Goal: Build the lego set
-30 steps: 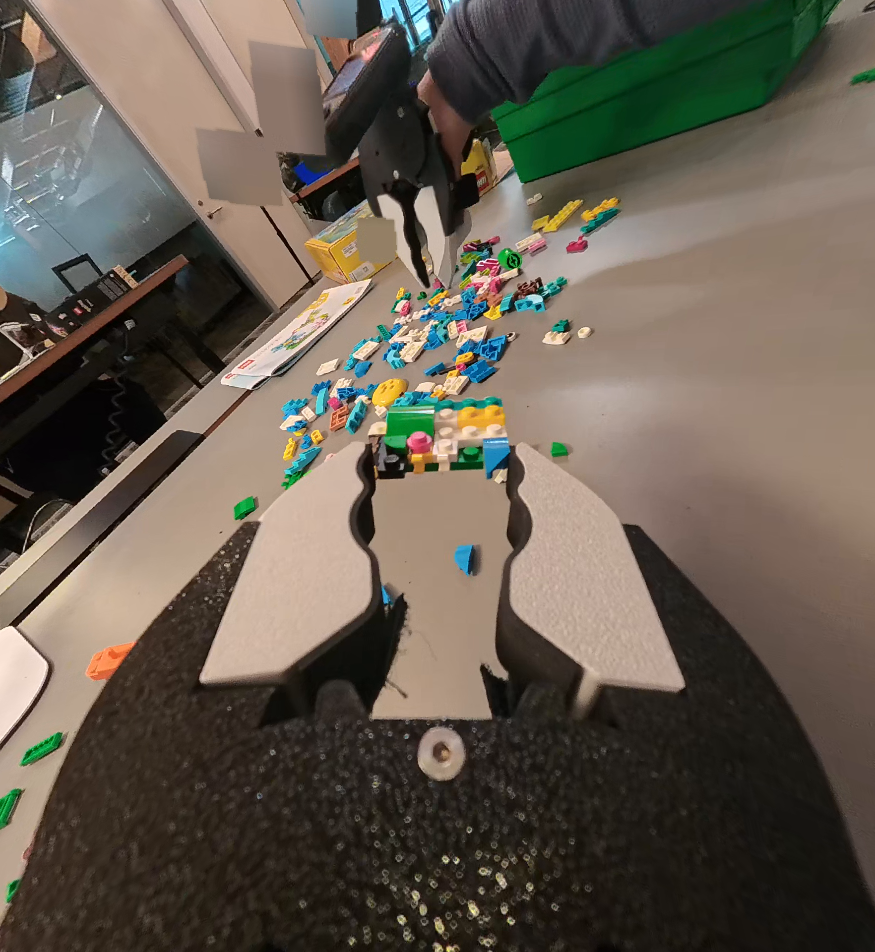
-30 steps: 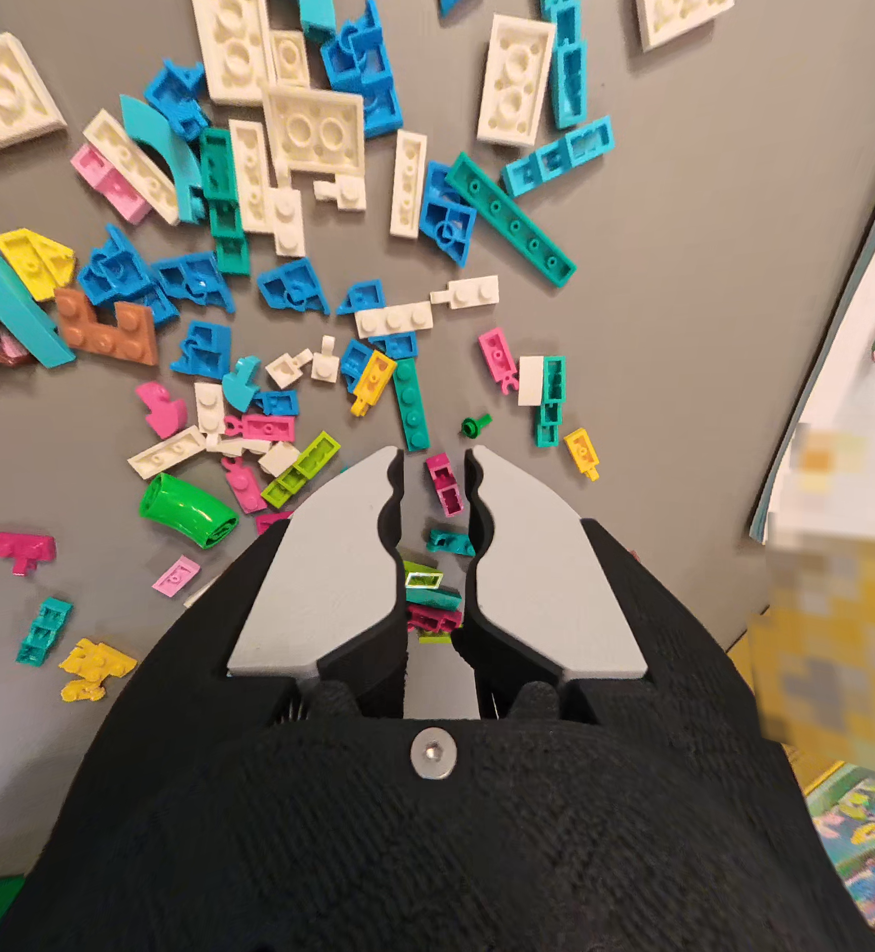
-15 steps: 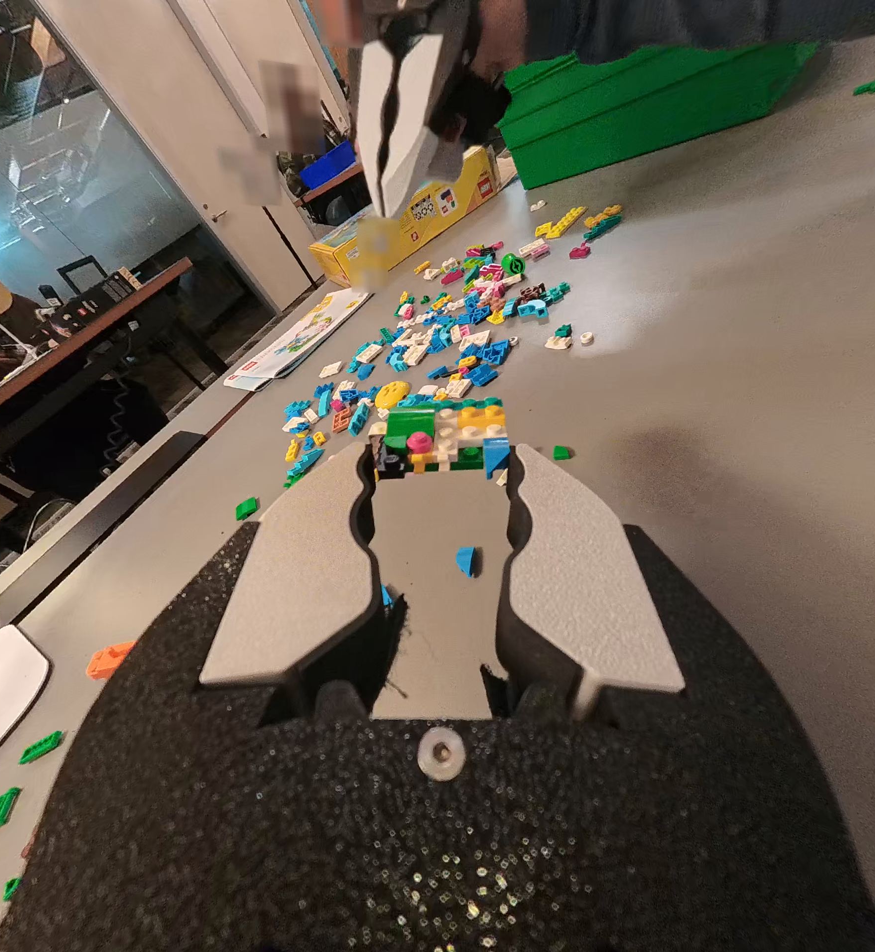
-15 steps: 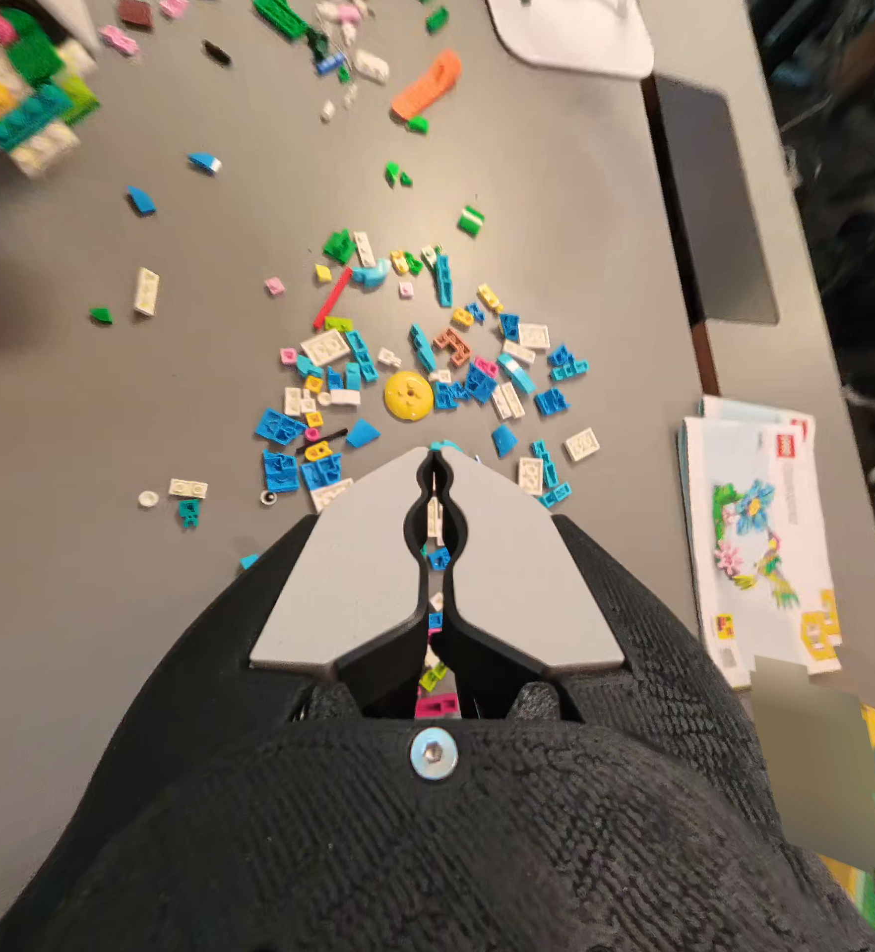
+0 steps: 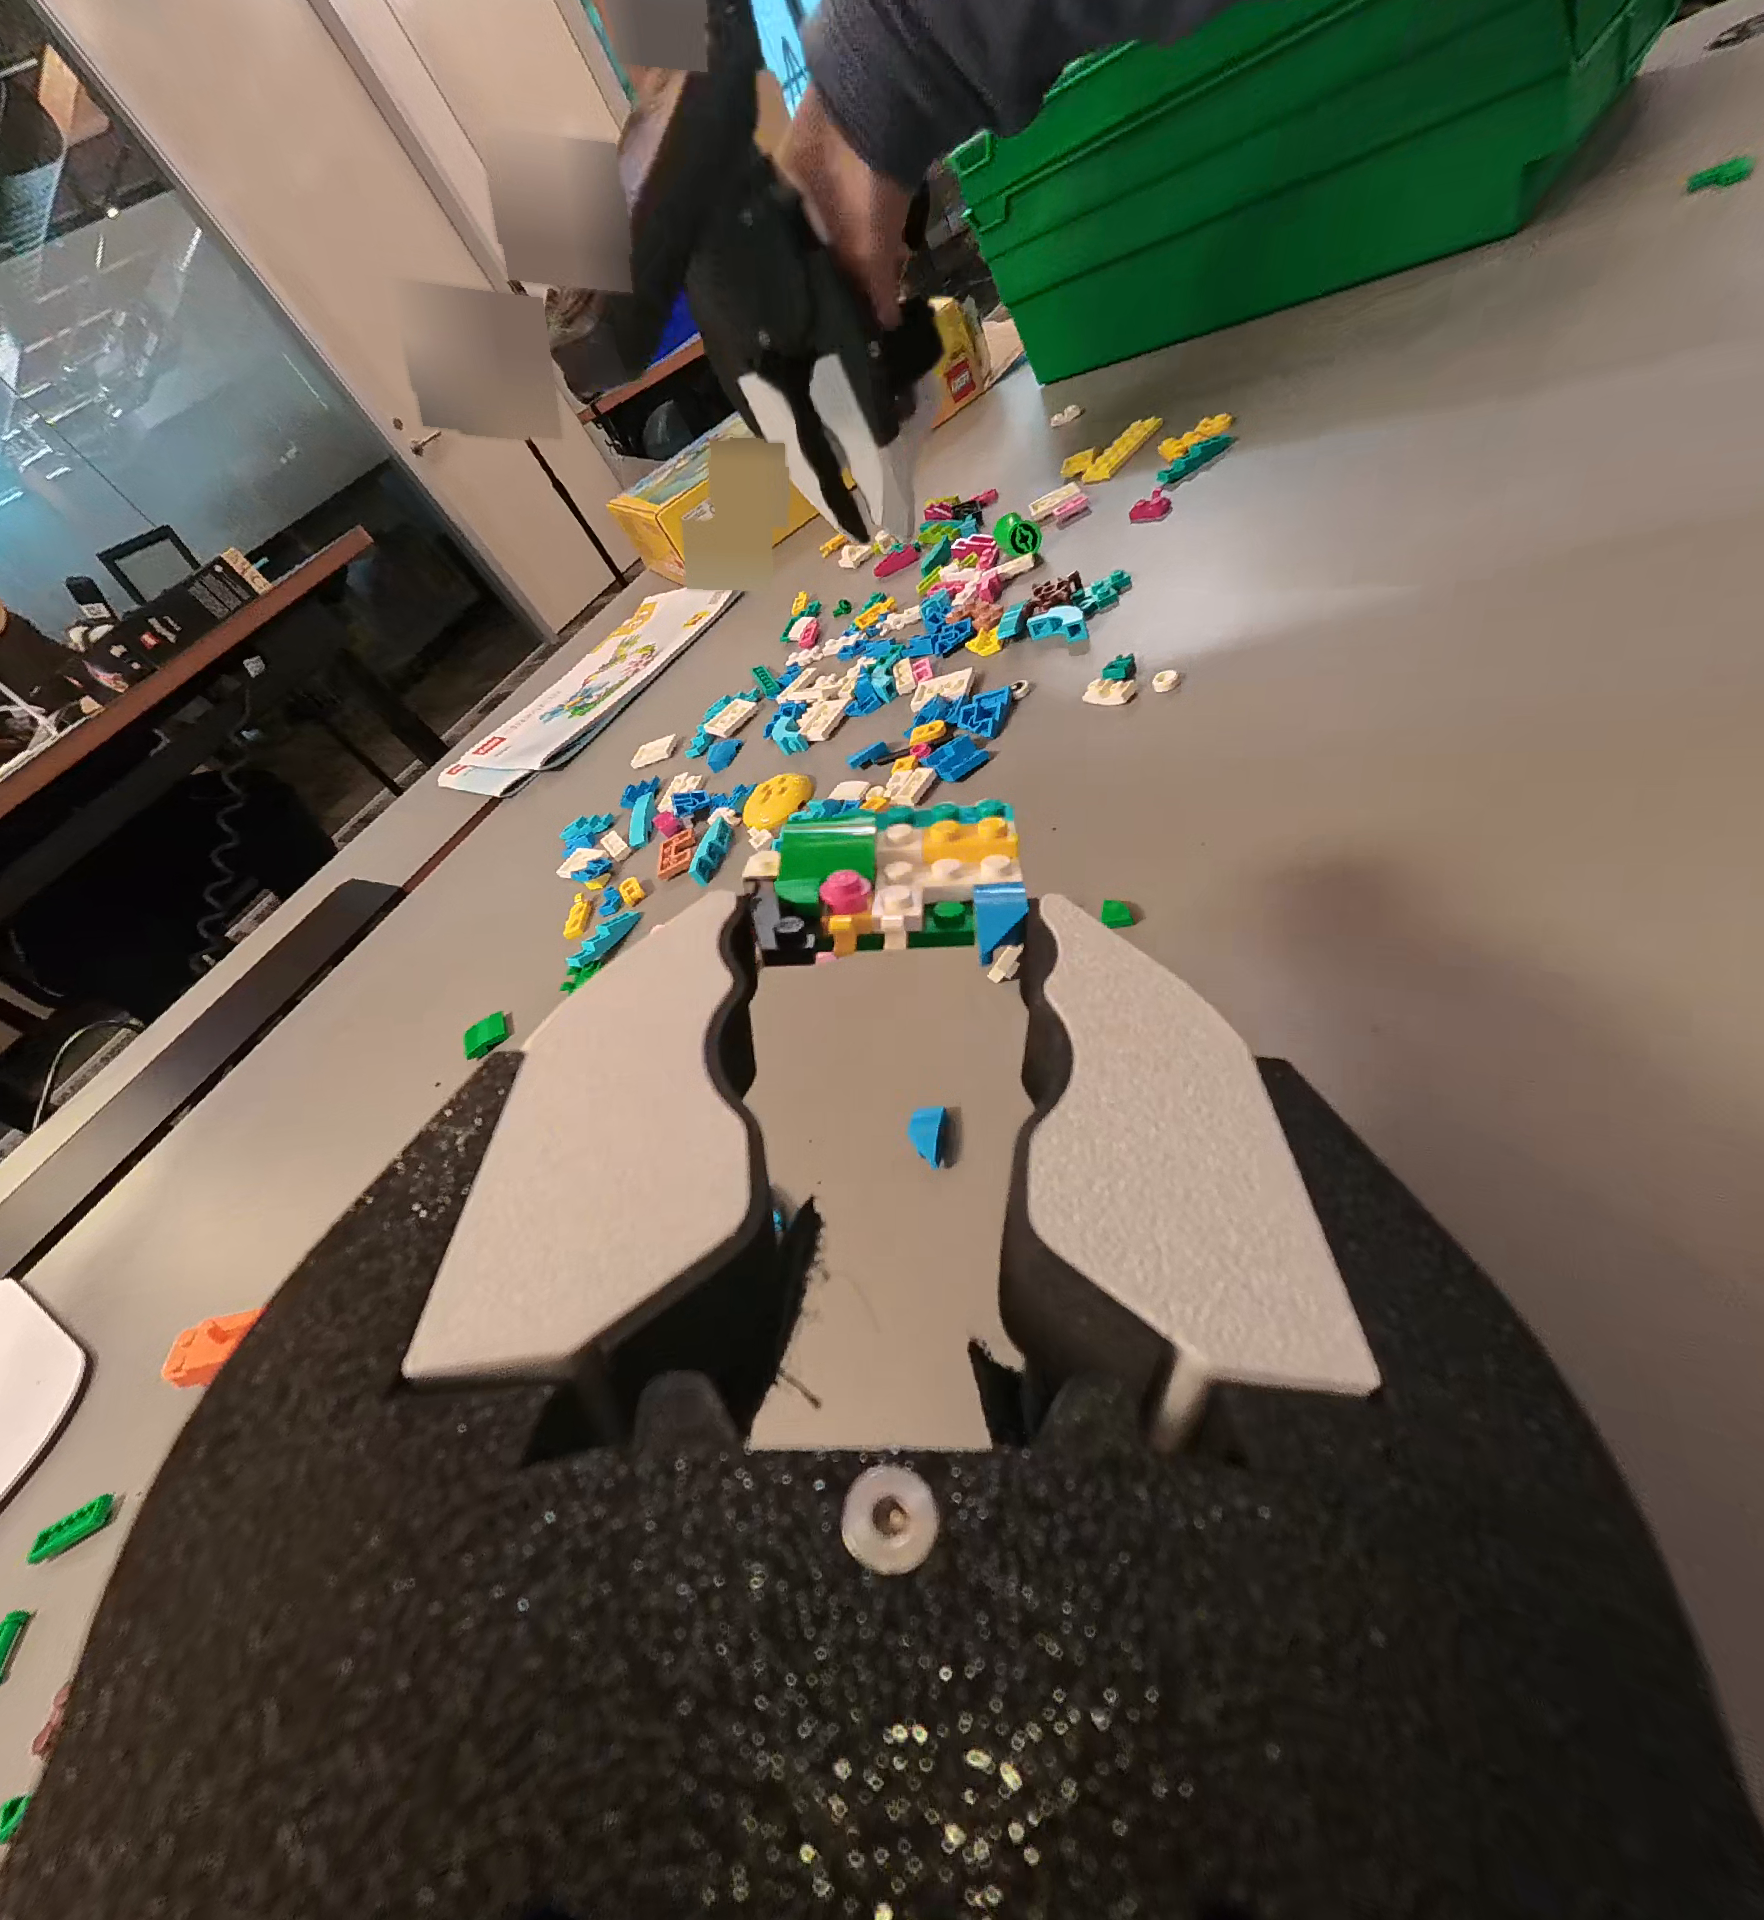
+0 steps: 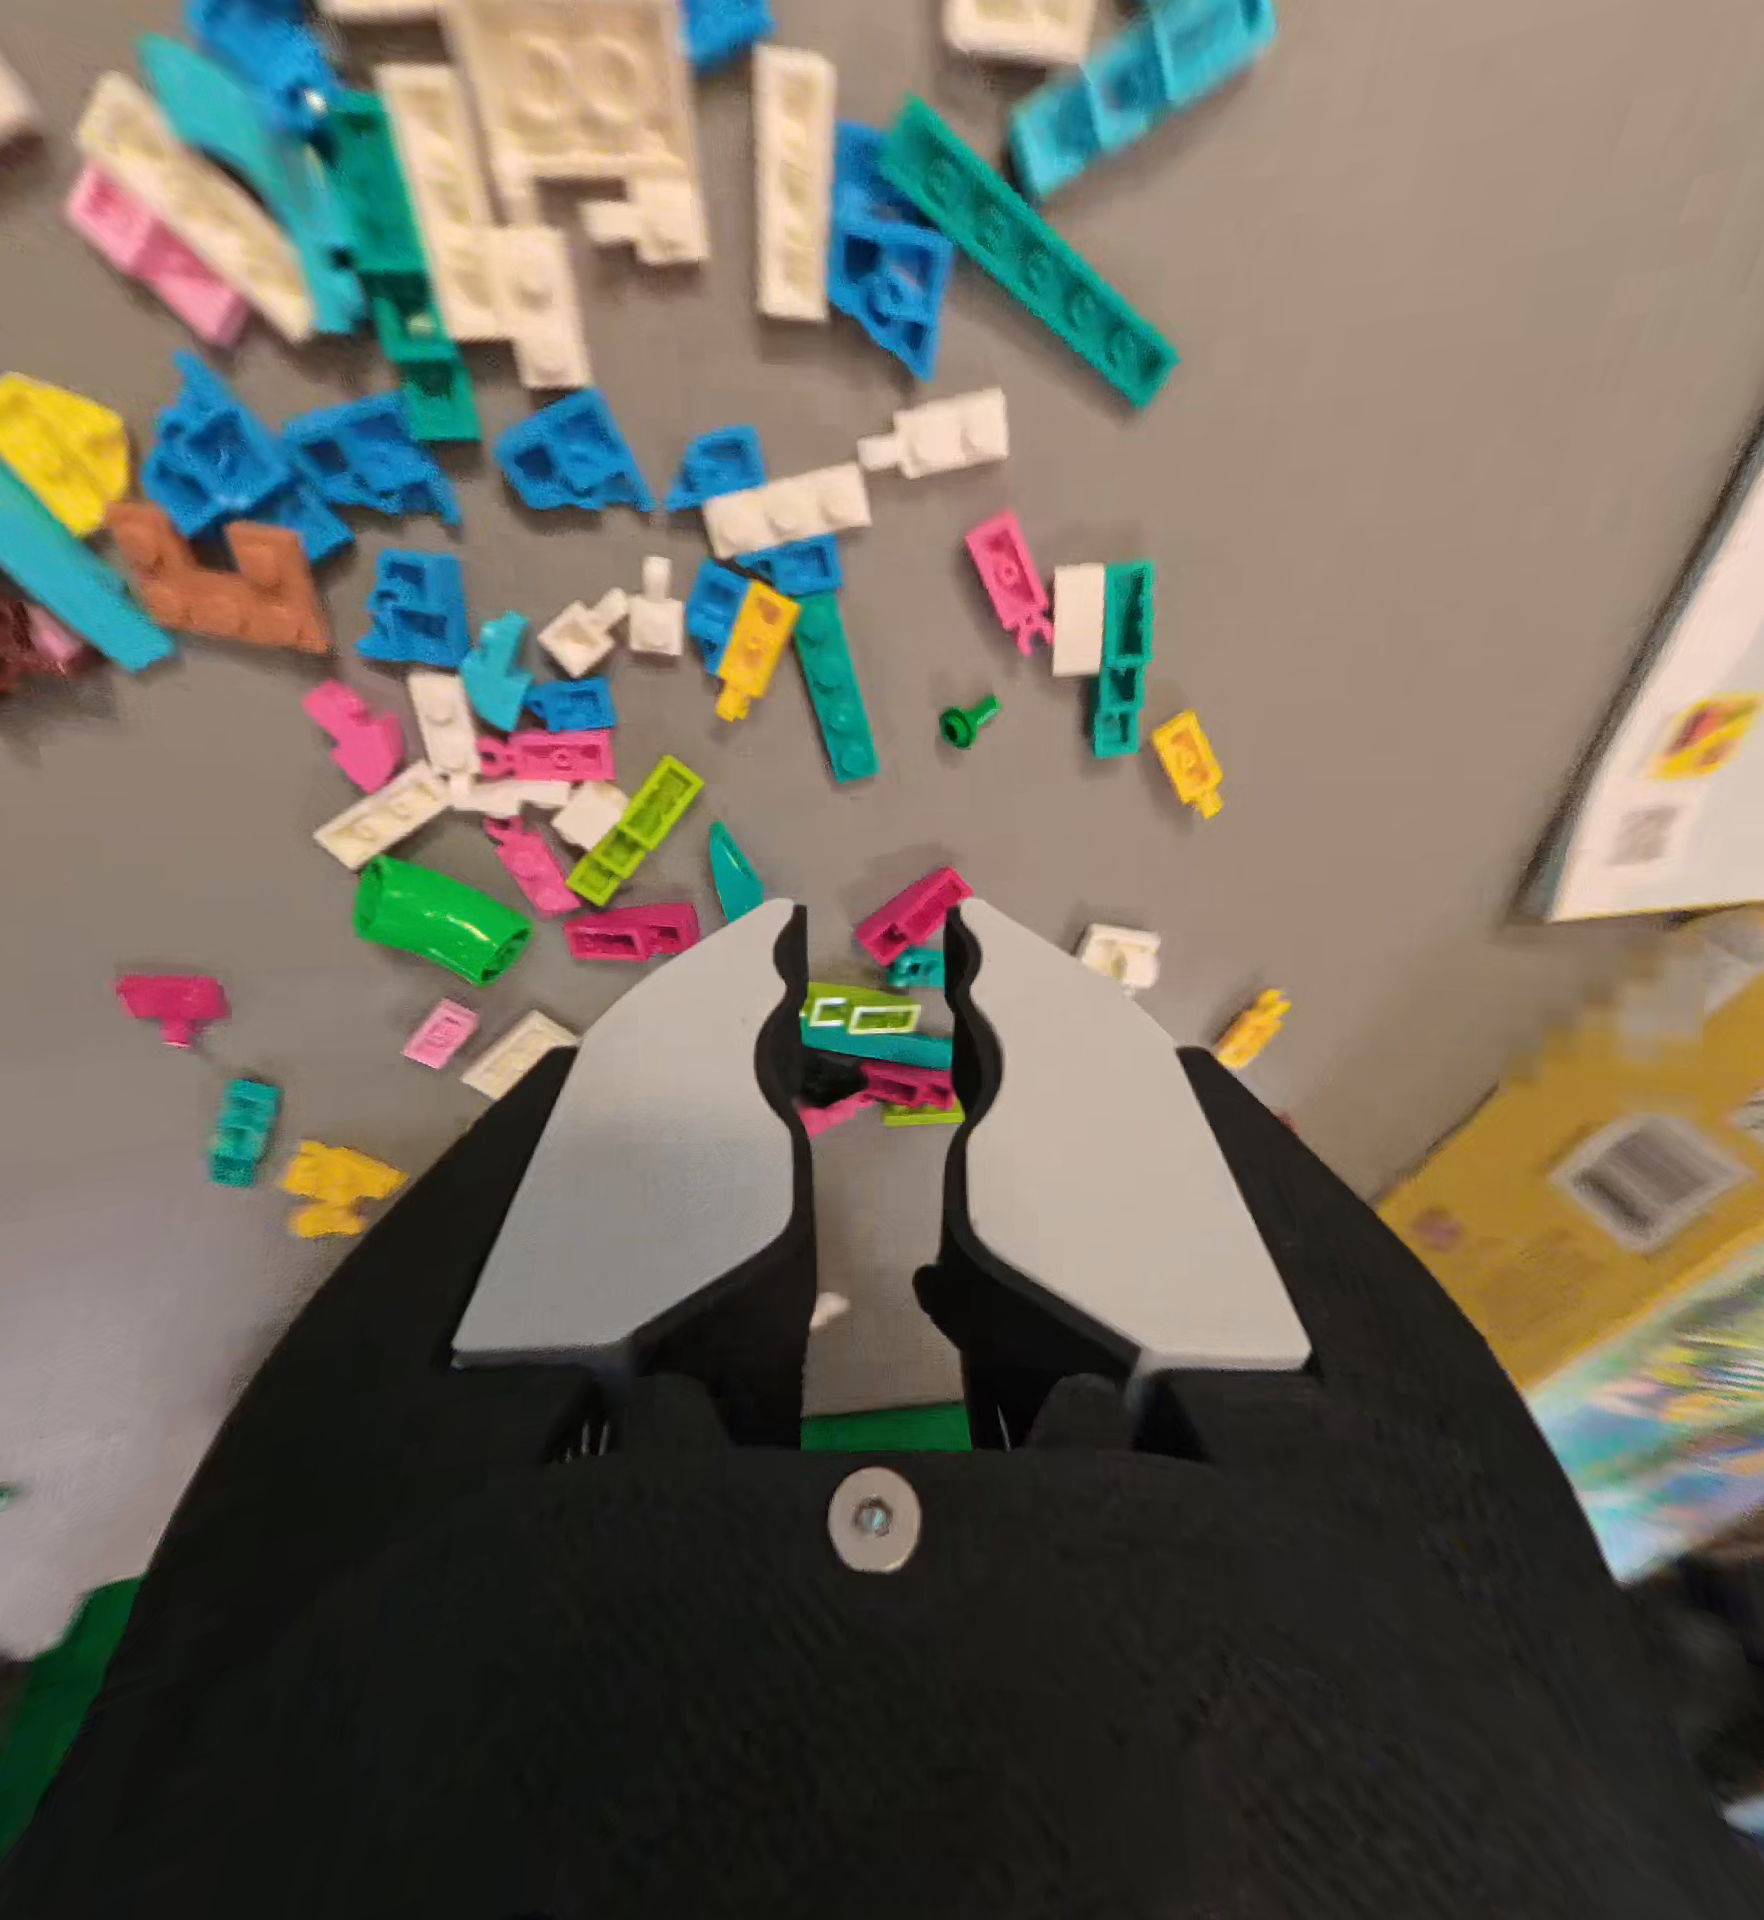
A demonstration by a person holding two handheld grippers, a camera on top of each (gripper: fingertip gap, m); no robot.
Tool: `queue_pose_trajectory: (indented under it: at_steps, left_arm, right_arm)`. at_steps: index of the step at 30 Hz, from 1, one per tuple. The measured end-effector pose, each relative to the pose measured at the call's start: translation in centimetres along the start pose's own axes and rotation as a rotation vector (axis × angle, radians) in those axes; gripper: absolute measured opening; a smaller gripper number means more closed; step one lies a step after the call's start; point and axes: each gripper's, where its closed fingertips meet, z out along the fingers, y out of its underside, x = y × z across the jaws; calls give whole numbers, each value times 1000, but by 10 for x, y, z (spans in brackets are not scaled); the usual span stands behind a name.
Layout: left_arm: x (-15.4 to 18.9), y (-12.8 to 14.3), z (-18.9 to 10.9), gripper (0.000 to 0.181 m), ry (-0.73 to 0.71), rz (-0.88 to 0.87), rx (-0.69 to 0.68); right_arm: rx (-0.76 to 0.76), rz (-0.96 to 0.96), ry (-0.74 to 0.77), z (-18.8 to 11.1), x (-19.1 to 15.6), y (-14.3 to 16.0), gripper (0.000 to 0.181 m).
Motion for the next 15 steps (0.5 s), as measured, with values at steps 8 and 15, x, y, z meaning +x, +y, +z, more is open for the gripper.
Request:
queue_pose_trajectory:
  at_steps: [8, 15]
  left_arm:
    - [1, 1, 1, 49, 9, 4, -5]
    - [1, 0, 1, 49, 7, 6, -3]
  right_arm:
    - [-23, 406, -223, 10, 3, 13, 24]
    - [32, 307, -100, 12, 10, 13, 1]
